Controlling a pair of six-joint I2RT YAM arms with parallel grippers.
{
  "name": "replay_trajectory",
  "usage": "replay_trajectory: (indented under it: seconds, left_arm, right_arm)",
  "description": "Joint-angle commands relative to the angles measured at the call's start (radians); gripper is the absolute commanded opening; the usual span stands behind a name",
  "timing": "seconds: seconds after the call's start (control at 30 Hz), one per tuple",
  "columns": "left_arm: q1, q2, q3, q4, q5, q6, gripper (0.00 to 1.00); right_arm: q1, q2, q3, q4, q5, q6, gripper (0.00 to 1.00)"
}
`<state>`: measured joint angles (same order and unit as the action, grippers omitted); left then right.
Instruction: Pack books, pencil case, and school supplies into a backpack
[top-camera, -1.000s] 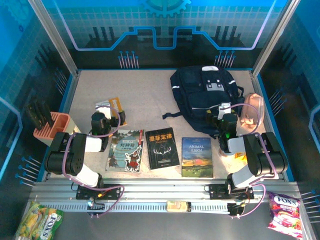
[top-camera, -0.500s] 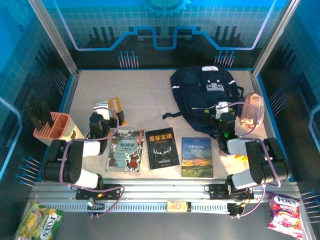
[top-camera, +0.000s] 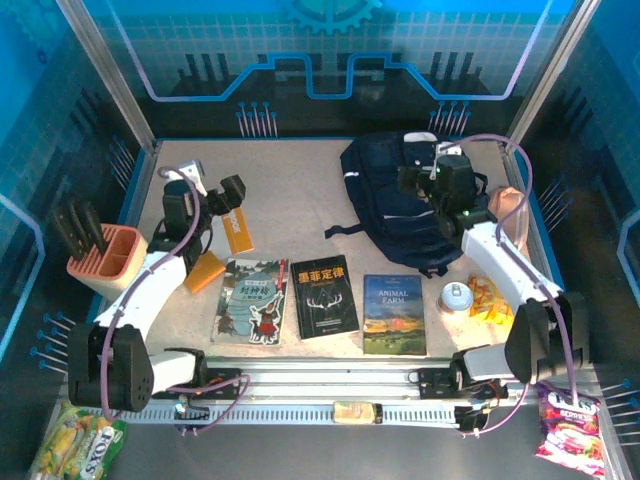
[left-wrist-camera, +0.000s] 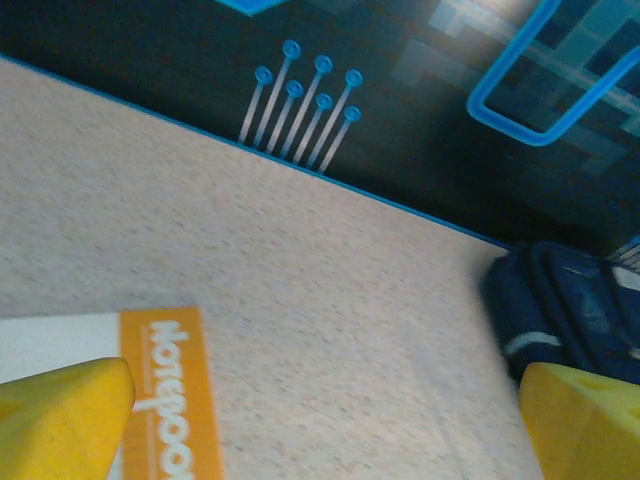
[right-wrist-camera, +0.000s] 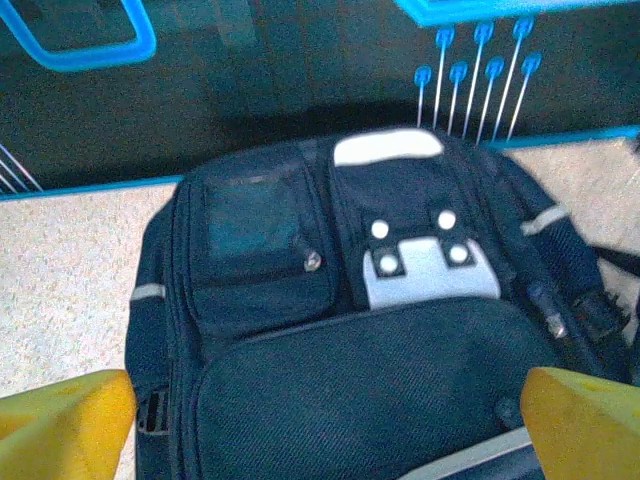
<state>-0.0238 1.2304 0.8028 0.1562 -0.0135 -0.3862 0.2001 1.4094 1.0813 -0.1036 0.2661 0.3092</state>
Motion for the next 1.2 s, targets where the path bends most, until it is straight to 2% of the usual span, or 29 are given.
replay_trajectory:
  seconds: [0.0, 0.07, 0.17, 0.4, 0.67, 0.83, 0.93, 1.03, 1.17]
  left_arm:
    - [-0.007, 0.048, 0.046, -0.145, 0.148, -0.102, 0.99]
    - [-0.008, 0.074, 0.057, -0.150, 0.173, -0.120, 0.99]
    - [-0.010, 0.102, 0.067, -0.160, 0.209, -0.120, 0.99]
    - [-0.019, 0.137, 0.065, -0.175, 0.265, -0.122, 0.99]
    - [-0.067, 0.178, 0.054, -0.164, 0.322, -0.162, 0.99]
    - [-0.150, 0.234, 0.059, -0.117, 0.353, -0.250, 0.99]
    - [-0.217, 0.288, 0.072, -0.077, 0.361, -0.337, 0.96]
    - [-0.272, 0.355, 0.098, -0.079, 0.330, -0.477, 0.94]
    - [-0.334, 0.467, 0.139, 0.019, 0.394, -0.640, 0.87]
  right_arm:
    - [-0.031, 0.100, 0.052, -0.236, -0.153, 0.070, 1.00]
    - [-0.051, 0.166, 0.088, -0.261, -0.231, 0.087, 1.00]
    - [-0.059, 0.254, 0.138, -0.289, -0.279, 0.110, 0.99]
    - [-0.040, 0.398, 0.199, -0.288, -0.304, 0.195, 0.97]
    - [0.077, 0.558, 0.288, -0.257, -0.365, 0.291, 0.95]
    - [0.132, 0.629, 0.380, -0.227, -0.412, 0.306, 0.95]
    - [0.131, 0.615, 0.410, -0.229, -0.399, 0.287, 0.93]
    - [0.124, 0.537, 0.367, -0.200, -0.367, 0.269, 0.93]
    - [0.089, 0.402, 0.266, -0.174, -0.354, 0.269, 0.94]
